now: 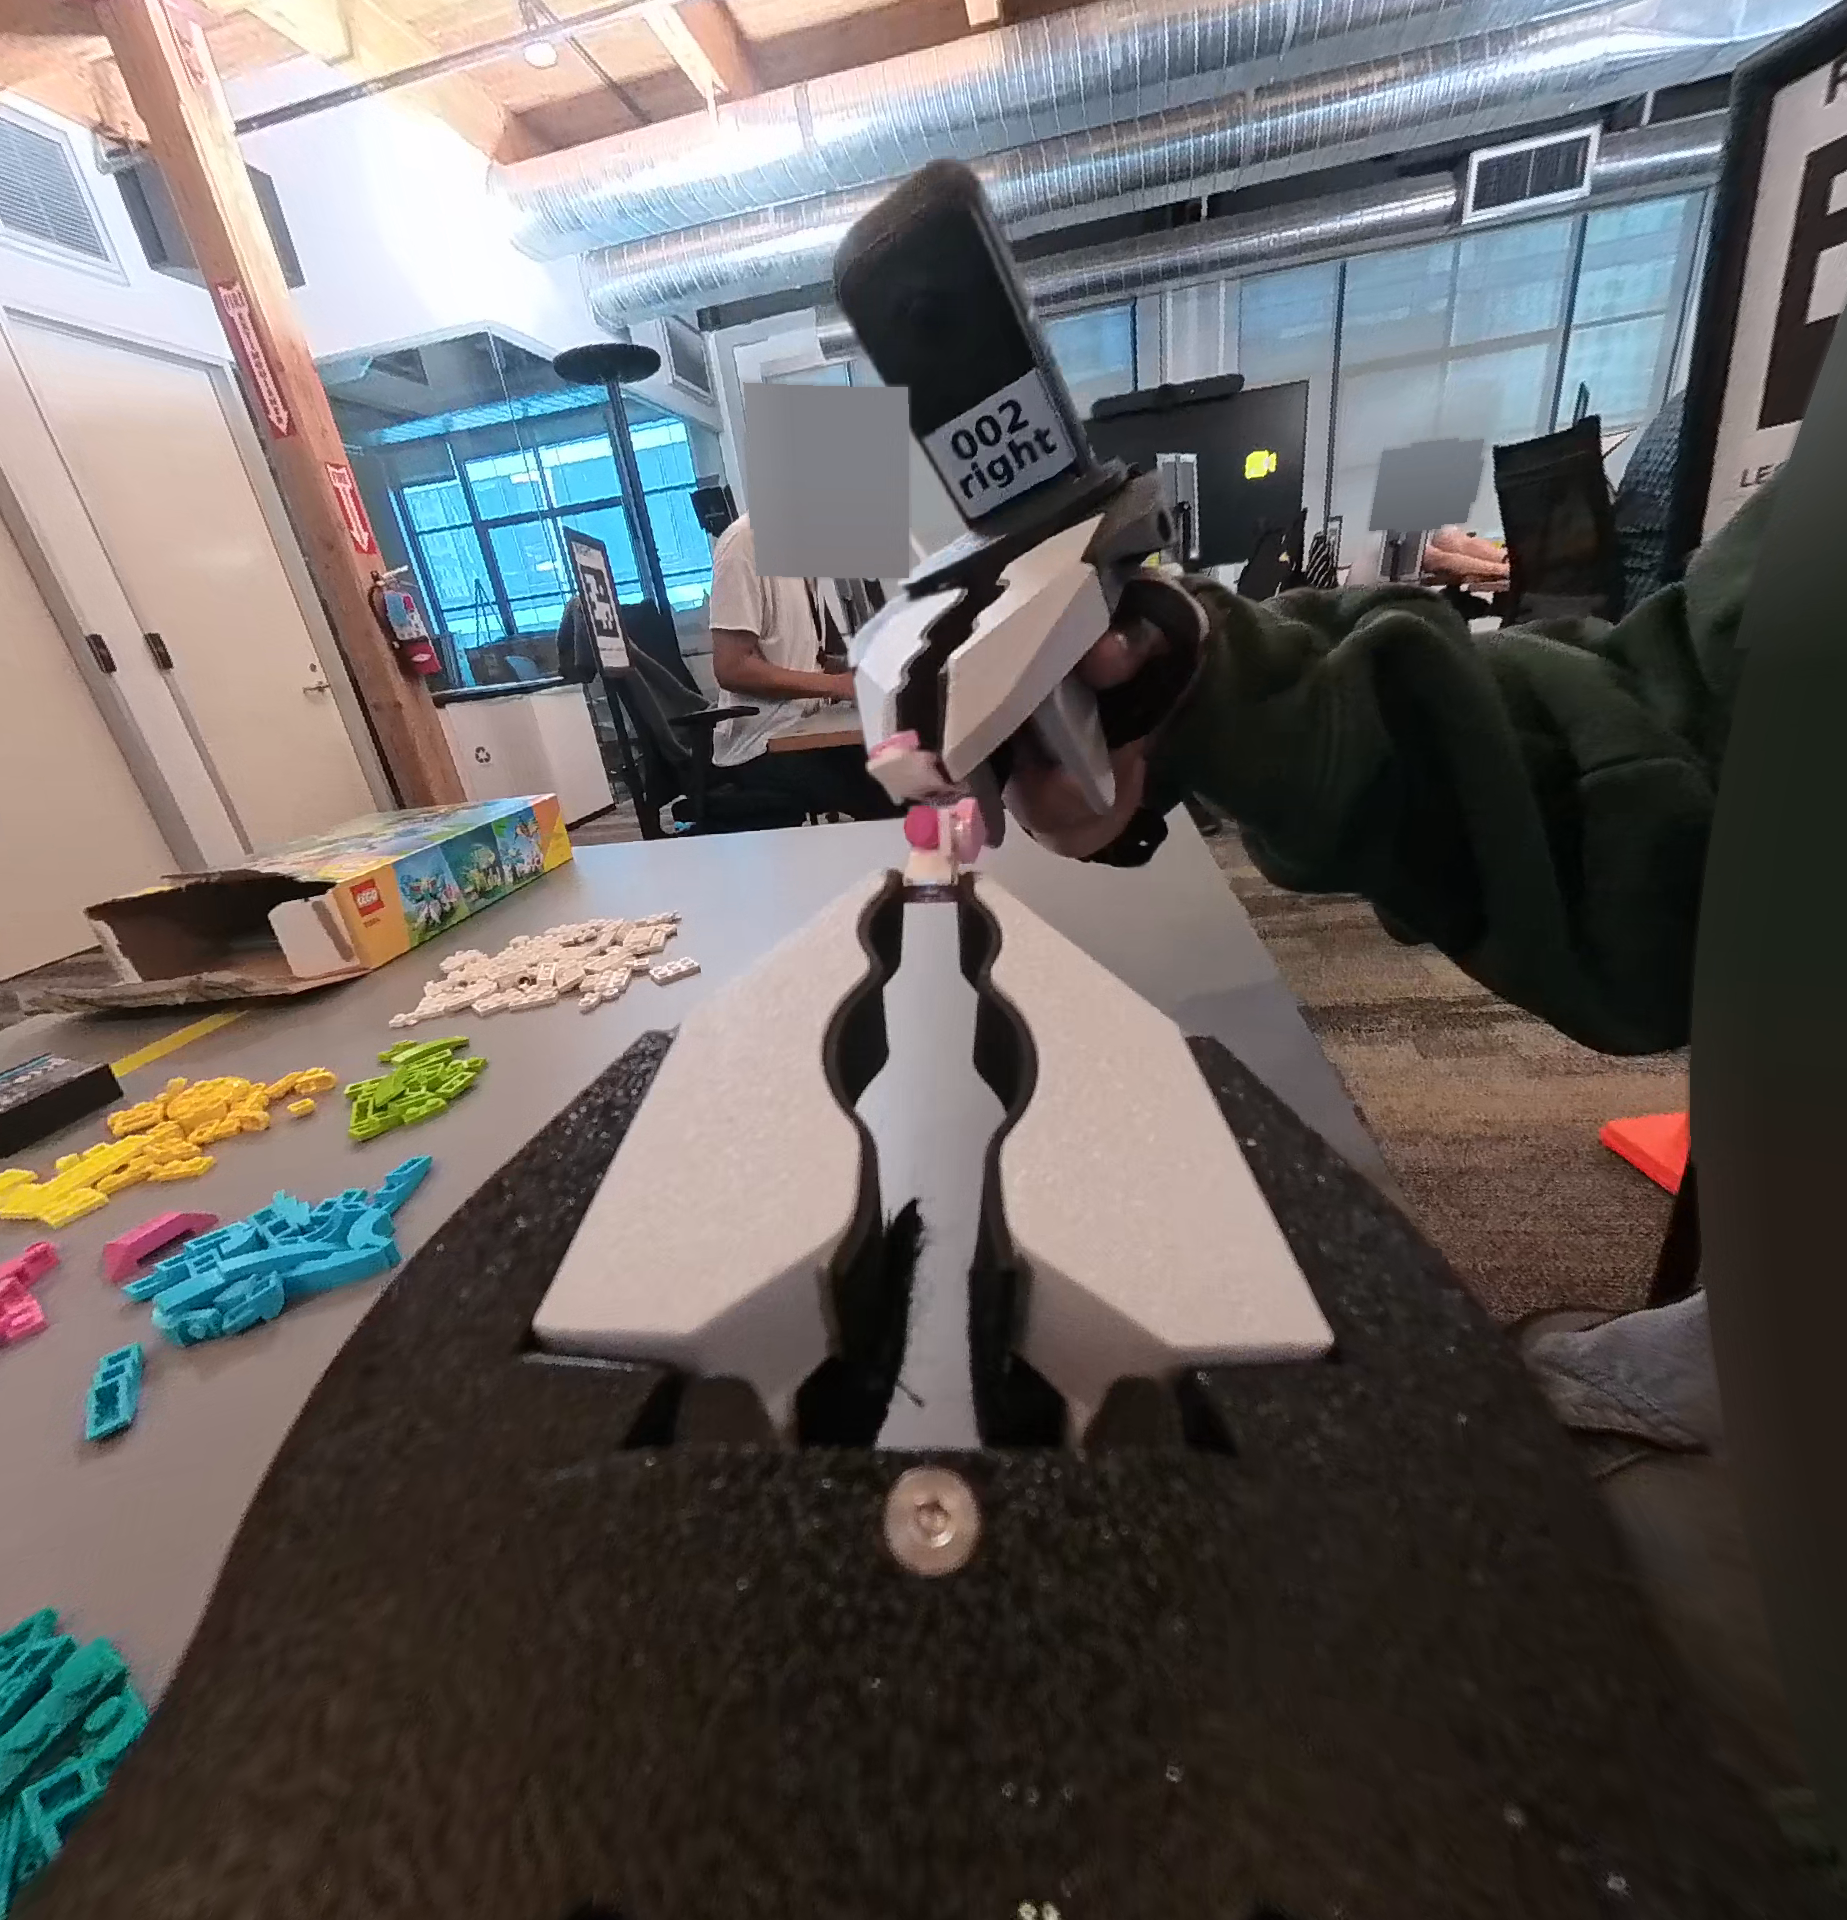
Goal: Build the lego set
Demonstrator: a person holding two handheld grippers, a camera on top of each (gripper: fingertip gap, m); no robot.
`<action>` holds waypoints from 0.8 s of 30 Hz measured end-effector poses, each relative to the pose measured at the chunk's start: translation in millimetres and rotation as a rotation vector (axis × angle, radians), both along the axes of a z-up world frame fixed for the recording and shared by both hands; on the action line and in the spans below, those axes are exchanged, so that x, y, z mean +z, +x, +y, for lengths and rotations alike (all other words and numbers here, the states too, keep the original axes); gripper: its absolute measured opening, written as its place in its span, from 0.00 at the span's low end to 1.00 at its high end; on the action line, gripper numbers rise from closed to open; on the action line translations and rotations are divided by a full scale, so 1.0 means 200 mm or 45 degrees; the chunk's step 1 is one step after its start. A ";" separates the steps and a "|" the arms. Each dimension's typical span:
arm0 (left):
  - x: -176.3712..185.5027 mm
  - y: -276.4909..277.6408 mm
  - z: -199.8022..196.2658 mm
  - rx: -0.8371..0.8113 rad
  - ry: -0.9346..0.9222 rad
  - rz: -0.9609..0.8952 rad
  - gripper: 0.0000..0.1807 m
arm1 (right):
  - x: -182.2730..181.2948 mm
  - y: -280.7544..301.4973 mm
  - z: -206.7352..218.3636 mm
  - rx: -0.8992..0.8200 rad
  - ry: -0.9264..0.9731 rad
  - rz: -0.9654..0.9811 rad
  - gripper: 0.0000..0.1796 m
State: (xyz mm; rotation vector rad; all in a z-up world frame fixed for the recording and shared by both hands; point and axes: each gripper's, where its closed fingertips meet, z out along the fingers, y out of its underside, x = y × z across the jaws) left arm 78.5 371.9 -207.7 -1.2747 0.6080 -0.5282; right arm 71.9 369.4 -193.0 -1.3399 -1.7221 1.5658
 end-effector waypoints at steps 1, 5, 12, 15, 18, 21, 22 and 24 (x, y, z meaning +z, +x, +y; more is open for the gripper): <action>0.00 0.00 0.00 -0.004 0.002 0.000 0.04 | 0.00 0.00 0.00 -0.005 0.011 -0.003 0.03; 0.00 0.01 -0.01 -0.011 0.012 0.004 0.04 | 0.00 -0.01 -0.02 -0.005 0.059 -0.009 0.03; 0.07 -0.04 -0.03 0.002 0.084 -0.098 0.04 | 0.05 -0.05 -0.04 0.044 0.145 -0.025 0.04; 0.12 -0.08 -0.05 0.025 0.141 -0.161 0.04 | 0.09 -0.09 -0.06 0.089 0.176 -0.048 0.04; 0.16 -0.11 -0.07 0.022 0.180 -0.237 0.04 | 0.12 -0.13 -0.08 0.131 0.199 -0.072 0.04; 0.19 -0.14 -0.09 0.012 0.204 -0.295 0.04 | 0.14 -0.15 -0.10 0.163 0.230 -0.087 0.04; 0.19 -0.14 -0.09 0.008 0.208 -0.307 0.04 | 0.15 -0.16 -0.10 0.171 0.239 -0.091 0.04; 0.20 -0.15 -0.09 0.010 0.216 -0.317 0.04 | 0.16 -0.16 -0.11 0.179 0.249 -0.095 0.04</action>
